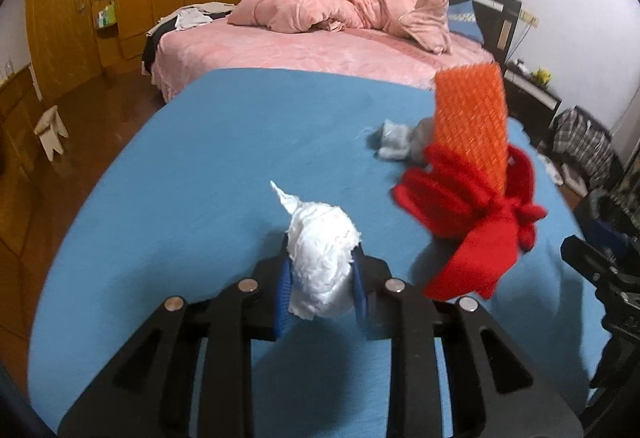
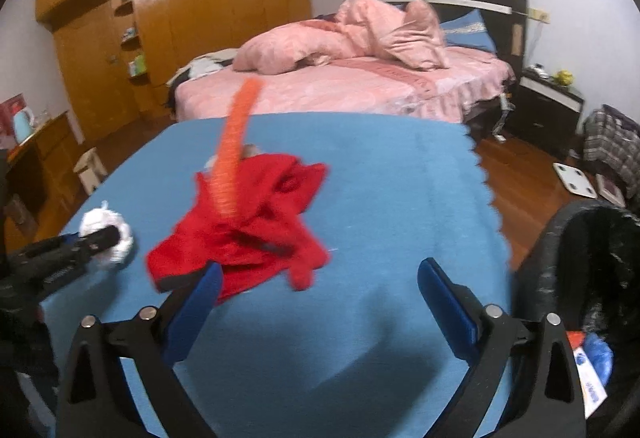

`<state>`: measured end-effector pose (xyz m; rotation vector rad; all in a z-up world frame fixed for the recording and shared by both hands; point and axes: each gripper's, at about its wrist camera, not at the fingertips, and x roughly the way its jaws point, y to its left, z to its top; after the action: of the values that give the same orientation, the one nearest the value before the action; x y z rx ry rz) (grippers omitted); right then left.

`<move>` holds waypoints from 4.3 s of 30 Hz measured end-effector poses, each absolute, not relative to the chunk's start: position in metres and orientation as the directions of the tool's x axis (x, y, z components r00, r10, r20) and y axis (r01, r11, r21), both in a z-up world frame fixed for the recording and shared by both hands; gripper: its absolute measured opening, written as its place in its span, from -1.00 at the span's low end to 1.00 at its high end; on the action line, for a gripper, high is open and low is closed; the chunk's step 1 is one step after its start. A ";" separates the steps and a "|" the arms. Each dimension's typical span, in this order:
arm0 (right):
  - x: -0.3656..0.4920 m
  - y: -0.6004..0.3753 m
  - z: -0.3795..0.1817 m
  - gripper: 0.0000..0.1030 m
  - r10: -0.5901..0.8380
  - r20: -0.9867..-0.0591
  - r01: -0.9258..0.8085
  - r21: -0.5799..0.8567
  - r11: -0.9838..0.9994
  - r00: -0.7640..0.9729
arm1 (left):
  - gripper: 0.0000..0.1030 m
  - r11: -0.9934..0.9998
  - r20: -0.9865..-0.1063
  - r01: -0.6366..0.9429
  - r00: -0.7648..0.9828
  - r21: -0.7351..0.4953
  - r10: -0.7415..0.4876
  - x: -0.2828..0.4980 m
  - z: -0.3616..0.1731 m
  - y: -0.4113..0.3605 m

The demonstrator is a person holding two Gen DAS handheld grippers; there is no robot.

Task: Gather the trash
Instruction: 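Grasp the red cloth with the right tool while the left tool holds the tissue, then carry both items over the bin and open both tools to drop them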

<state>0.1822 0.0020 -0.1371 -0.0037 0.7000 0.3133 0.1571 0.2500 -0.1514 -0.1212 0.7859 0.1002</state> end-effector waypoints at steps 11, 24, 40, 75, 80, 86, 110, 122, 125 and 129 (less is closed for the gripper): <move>0.187 0.047 -0.151 0.35 0.363 -0.674 -0.376 0.135 0.917 0.643 | -0.51 0.985 -0.733 -0.130 0.680 -0.116 0.004 0.158 -0.164 0.269; 0.196 0.065 -0.168 -0.66 0.323 -0.750 -0.376 0.106 0.920 0.578 | -0.47 0.984 -0.743 -0.126 0.669 -0.124 -0.008 0.159 -0.169 0.268; 0.182 0.049 -0.154 -0.83 0.399 -0.693 -0.387 0.184 0.904 0.601 | -0.45 0.985 -0.745 -0.125 0.667 -0.123 -0.008 0.161 -0.170 0.269; 0.182 0.047 -0.158 -0.81 0.468 -0.682 -0.461 0.211 0.862 0.562 | -0.41 0.983 -0.747 -0.126 0.664 -0.131 -0.015 0.161 -0.173 0.271; 0.174 0.034 -0.143 -0.81 0.475 -0.654 -0.450 0.223 0.865 0.589 | -0.46 0.985 -0.744 -0.122 0.668 -0.120 -0.008 0.160 -0.171 0.269; 0.172 0.014 -0.130 -0.81 0.456 -0.643 -0.418 0.223 0.880 0.615 | -0.52 0.988 -0.734 -0.108 0.679 -0.111 -0.009 0.157 -0.166 0.258; 0.141 -0.104 -0.063 -0.81 0.361 -0.544 -0.276 0.235 0.932 0.758 | -0.53 0.978 -0.643 0.133 0.738 -0.160 -0.206 0.133 -0.096 0.117; 0.123 -0.196 -0.044 -0.81 0.197 -0.509 -0.102 0.207 0.973 0.838 | -0.53 0.936 -0.599 0.313 0.722 -0.164 -0.346 0.139 -0.074 0.022; 0.116 -0.223 -0.043 -0.81 0.145 -0.509 -0.050 0.196 0.979 0.848 | -0.53 0.917 -0.591 0.363 0.707 -0.168 -0.388 0.142 -0.071 -0.006; 0.111 -0.253 -0.045 -0.81 0.091 -0.514 0.008 0.187 0.982 0.853 | -0.53 0.889 -0.585 0.423 0.681 -0.178 -0.441 0.146 -0.073 -0.045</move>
<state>0.1108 -0.2533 -0.0455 0.1854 0.5484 0.0443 0.1457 -0.0449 -0.0728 -0.0289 0.6634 -0.4846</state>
